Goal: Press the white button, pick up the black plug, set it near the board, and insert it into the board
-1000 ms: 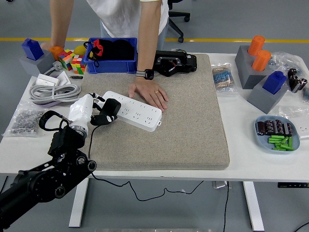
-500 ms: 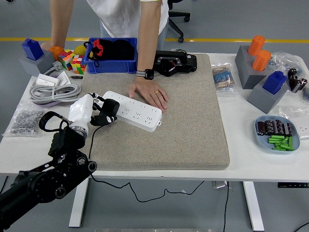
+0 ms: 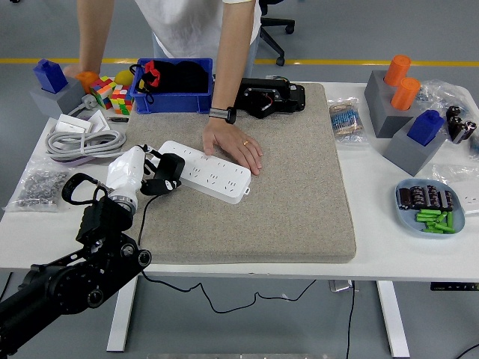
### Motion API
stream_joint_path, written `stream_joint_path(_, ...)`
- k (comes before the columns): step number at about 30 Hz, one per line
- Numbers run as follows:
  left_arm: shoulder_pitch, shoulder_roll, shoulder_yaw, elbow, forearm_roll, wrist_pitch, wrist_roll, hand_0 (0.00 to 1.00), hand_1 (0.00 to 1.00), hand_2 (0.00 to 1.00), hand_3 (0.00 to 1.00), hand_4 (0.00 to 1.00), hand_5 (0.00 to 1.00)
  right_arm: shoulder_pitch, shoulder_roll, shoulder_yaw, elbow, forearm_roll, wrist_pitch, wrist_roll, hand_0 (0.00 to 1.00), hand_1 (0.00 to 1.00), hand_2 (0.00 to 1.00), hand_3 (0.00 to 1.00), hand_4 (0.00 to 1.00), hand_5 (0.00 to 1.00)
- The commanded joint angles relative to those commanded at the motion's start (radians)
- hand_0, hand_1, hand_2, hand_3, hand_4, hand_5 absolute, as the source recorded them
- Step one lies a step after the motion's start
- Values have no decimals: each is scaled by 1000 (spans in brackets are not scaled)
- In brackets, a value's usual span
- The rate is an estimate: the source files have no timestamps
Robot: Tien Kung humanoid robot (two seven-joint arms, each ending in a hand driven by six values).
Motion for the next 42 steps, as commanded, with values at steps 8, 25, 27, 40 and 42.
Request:
stream_joint_path(8,-8,-7,1,6,1,3,1,407,498,429,614,913,43,1,0,0,0,1,0,0,622,593,582,579,649,365)
stream_joint_path(25,-11,-8,1,1,18,-24,31,753,776,706,747,925,22,2,0,3,0,0,-1,1,622,593,583,579,649,365)
stream_joint_path(27,-10,-8,3,2,22,-21,33,753,776,706,747,925,22,2,1,4,0,-1,-1,1,622,593,583,579,649,365)
stream_joint_path(40,-7,-9,-3,-2,-17,-30,-12,873,905,867,817,998,212,1,1,4,-1,-2,0,1,623,592,582,579,649,365)
stream_joint_path(42,-6,-9,-5,0,-29,-28,-34,955,998,989,988,998,666,1,1,3,0,-2,0,0,621,592,581,579,648,365)
